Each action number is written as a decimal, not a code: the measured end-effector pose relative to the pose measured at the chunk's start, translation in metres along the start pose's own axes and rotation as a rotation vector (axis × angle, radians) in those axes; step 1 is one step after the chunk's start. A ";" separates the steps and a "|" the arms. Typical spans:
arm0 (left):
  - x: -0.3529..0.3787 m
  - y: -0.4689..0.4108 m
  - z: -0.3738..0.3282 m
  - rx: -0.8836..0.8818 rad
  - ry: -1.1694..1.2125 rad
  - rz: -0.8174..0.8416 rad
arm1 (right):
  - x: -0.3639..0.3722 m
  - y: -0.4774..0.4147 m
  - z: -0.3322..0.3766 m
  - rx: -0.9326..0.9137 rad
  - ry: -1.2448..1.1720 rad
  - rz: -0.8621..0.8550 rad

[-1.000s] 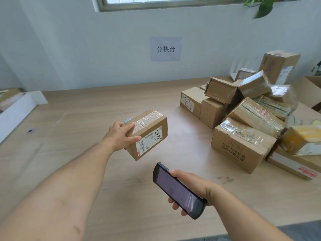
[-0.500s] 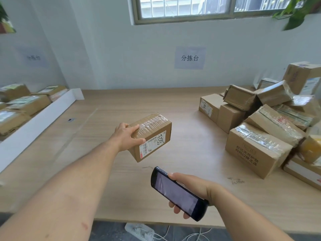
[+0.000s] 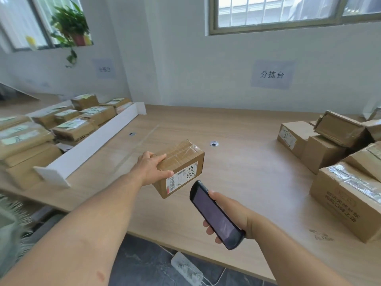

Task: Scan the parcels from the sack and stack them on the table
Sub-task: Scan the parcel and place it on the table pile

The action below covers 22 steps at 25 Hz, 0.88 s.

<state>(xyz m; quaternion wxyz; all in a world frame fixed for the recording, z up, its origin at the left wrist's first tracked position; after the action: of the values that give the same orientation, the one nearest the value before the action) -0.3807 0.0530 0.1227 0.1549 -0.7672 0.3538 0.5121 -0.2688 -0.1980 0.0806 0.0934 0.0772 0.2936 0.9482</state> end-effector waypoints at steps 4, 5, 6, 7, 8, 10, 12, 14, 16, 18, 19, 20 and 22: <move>-0.027 0.027 0.058 -0.113 0.023 -0.074 | 0.036 -0.030 0.027 -0.022 0.066 0.021; -0.035 0.035 0.076 -0.144 0.028 -0.093 | 0.050 -0.039 0.033 -0.030 0.076 0.037; -0.041 0.043 0.093 -0.173 0.028 -0.110 | 0.063 -0.048 0.039 -0.041 0.080 0.055; -0.049 0.054 0.113 -0.209 0.033 -0.133 | 0.080 -0.058 0.045 -0.053 0.088 0.080; -0.060 0.067 0.137 -0.248 0.047 -0.162 | 0.102 -0.069 0.051 -0.059 0.102 0.110; -0.084 0.094 0.183 -0.316 0.082 -0.215 | 0.143 -0.093 0.060 -0.056 0.111 0.177; -0.111 0.128 0.231 -0.386 0.085 -0.273 | 0.191 -0.116 0.069 -0.036 0.125 0.267; -0.140 0.166 0.283 -0.476 0.080 -0.334 | 0.244 -0.135 0.078 -0.013 0.159 0.344; -0.163 0.203 0.331 -0.582 0.062 -0.372 | 0.293 -0.152 0.086 0.012 0.186 0.399; -0.182 0.239 0.374 -0.707 0.035 -0.387 | 0.340 -0.168 0.092 0.053 0.214 0.465; -0.189 0.254 0.392 -0.758 0.016 -0.399 | 0.361 -0.177 0.093 0.070 0.220 0.492; -0.194 0.269 0.411 -0.794 0.004 -0.420 | 0.379 -0.182 0.095 0.080 0.227 0.513; -0.201 0.297 0.443 -0.825 -0.006 -0.471 | 0.414 -0.191 0.099 0.090 0.265 0.529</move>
<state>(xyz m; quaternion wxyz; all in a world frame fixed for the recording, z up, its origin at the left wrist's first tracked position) -0.9338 0.1881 0.1498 -0.0498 -0.8227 -0.0633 0.5628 -0.6257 0.1025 0.0898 -0.1994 0.0305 0.3148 0.9275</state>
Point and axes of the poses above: each hand's wrist, its own y-axis away from the middle knuckle, its own x-axis out of the palm, z = x × y, the point moved 2 cm from there along -y, towards the middle knuckle, and after that the axes turned 6 degrees about z, right-handed, at the moved point
